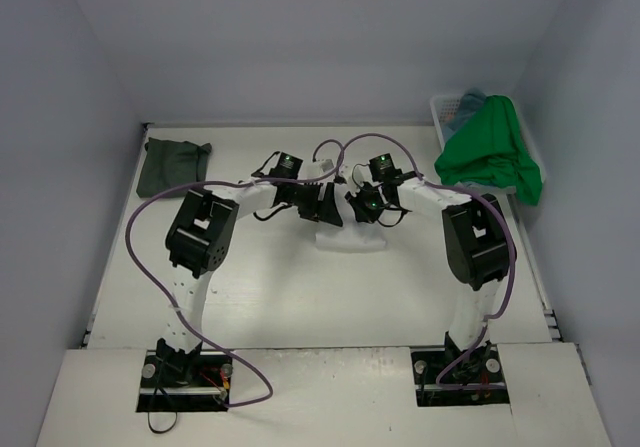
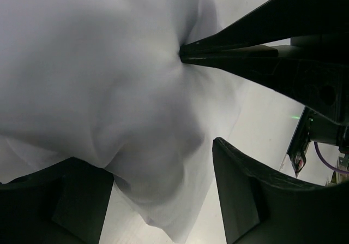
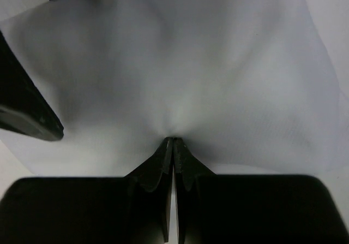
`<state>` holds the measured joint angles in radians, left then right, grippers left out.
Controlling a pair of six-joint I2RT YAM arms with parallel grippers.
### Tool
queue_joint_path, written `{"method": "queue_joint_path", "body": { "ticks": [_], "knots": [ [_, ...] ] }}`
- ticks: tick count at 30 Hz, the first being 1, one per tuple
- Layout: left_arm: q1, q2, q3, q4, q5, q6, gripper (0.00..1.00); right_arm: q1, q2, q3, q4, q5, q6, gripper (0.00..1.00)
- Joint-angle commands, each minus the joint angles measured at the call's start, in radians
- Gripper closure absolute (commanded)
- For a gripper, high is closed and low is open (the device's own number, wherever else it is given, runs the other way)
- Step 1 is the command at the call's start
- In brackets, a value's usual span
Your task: Fold and stack the t-shirts
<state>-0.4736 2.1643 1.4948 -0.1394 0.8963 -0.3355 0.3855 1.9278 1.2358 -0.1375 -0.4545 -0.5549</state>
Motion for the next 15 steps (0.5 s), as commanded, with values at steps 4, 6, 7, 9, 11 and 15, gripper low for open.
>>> {"method": "queue_joint_path", "body": {
  "ticks": [4, 6, 7, 9, 11, 15],
  "knots": [
    [-0.049, 0.061, 0.016, 0.000, -0.020, -0.039, 0.36, -0.010, 0.023, -0.027, -0.024, -0.010, -0.020, 1.00],
    [-0.059, 0.071, 0.019, 0.011, -0.017, -0.042, 0.38, -0.013, 0.028, -0.029, -0.022, -0.016, -0.020, 1.00],
    [-0.062, 0.077, 0.019, 0.020, -0.013, -0.043, 0.40, -0.013, 0.028, -0.030, -0.020, -0.019, -0.022, 1.00],
    [-0.066, 0.084, 0.024, 0.024, -0.005, -0.046, 0.52, -0.017, 0.031, -0.033, -0.019, -0.024, -0.023, 1.00],
    [-0.068, 0.095, 0.030, 0.027, 0.001, -0.050, 0.71, -0.019, 0.034, -0.036, -0.016, -0.027, -0.025, 1.00],
    [-0.068, 0.097, 0.038, 0.029, -0.014, -0.040, 1.00, -0.025, 0.028, -0.050, -0.010, -0.033, -0.027, 1.00]
  ]
}}
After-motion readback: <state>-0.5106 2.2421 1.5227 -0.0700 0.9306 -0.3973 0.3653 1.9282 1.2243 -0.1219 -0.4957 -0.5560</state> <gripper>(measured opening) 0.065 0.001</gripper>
